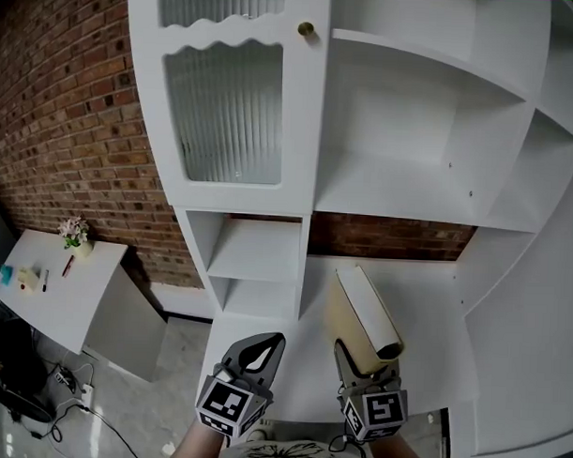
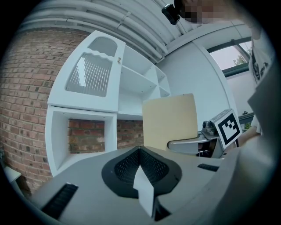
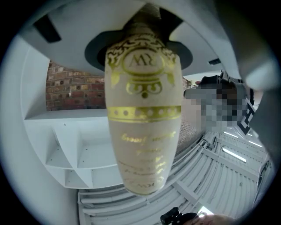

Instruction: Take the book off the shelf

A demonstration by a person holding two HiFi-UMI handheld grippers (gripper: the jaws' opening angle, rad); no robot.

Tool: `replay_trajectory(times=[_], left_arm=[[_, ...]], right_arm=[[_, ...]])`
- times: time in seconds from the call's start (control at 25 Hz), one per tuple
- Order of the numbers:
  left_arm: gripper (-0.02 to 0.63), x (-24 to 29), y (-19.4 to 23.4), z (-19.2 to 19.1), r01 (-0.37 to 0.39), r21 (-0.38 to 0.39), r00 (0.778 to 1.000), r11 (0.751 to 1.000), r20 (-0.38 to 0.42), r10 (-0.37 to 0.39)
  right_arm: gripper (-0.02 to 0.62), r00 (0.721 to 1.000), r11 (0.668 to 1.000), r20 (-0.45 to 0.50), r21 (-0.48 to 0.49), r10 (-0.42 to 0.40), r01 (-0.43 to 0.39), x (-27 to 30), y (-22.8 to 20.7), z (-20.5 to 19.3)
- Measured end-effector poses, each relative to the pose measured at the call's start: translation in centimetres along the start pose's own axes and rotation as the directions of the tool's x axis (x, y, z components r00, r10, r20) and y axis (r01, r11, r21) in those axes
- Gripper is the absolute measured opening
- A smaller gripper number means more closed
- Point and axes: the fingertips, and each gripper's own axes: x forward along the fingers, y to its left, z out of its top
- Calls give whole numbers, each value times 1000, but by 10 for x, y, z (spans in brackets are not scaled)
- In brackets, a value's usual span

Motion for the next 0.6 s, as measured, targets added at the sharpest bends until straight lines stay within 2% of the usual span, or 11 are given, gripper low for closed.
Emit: replay_trajectory(times=[0.36,0.6], left_arm=[[12,-3,25,3,-25,18,1000,1000,16,25],[12,-5,38,9,-28,40,999,999,31,26]], right_arm=[[224,999,999,-18,19,37,-36,19,11,-6],[224,999,998,-31,55,31,-30,29,6,-4]])
